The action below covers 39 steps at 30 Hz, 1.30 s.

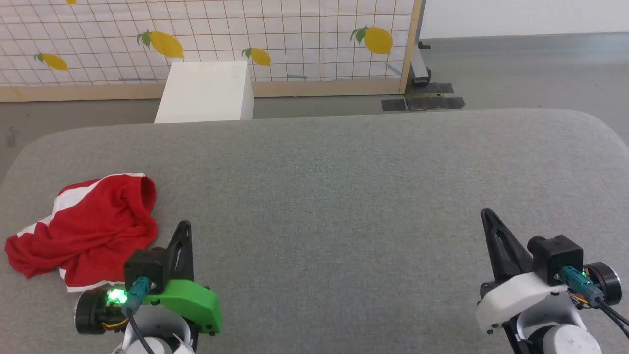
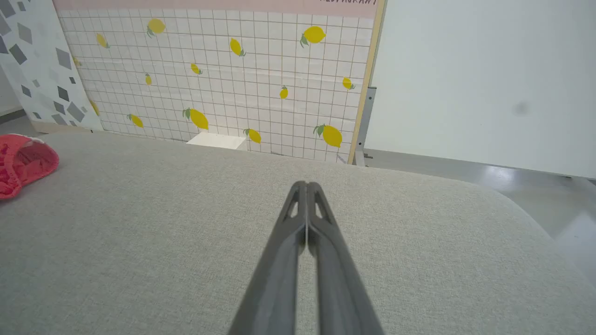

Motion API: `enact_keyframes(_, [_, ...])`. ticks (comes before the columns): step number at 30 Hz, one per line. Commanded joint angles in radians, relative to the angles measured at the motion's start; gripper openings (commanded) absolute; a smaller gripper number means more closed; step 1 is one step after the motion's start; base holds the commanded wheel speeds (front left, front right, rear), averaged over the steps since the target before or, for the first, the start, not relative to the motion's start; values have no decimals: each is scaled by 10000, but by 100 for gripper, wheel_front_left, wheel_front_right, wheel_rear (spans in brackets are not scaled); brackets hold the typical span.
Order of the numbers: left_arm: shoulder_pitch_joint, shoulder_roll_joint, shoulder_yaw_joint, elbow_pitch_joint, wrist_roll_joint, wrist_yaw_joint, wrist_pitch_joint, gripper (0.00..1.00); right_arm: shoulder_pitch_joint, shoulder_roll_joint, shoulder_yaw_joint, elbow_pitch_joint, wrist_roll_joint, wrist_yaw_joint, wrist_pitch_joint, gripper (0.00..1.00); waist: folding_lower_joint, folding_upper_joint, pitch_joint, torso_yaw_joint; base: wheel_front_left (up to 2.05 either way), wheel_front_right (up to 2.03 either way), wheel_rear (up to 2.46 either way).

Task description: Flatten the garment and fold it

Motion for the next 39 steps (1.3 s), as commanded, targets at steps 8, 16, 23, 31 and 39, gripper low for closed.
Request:
enact_keyframes(8, [109,-49,12,-26,103,66,14,0,139,5,14,-53,-62,-13,1,0,0,0,0,0,0,0,0])
enact_keyframes(16, [109,-49,12,-26,103,66,14,0,139,5,14,-53,-62,-13,1,0,0,0,0,0,0,0,0])
enact_keyframes(23, [109,-49,12,-26,103,66,14,0,139,5,14,-53,-62,-13,1,0,0,0,0,0,0,0,0])
enact_keyframes(31, [19,0,-36,45,-72,2,-94,100,24,0,-1,92,144,0,-93,100,0,0,2,1,0,0,0])
enact_keyframes(39, [46,-3,-63,89,-194,17,-257,100,53,1,-11,209,359,-1,-257,100,0,0,3,25,0,0,0])
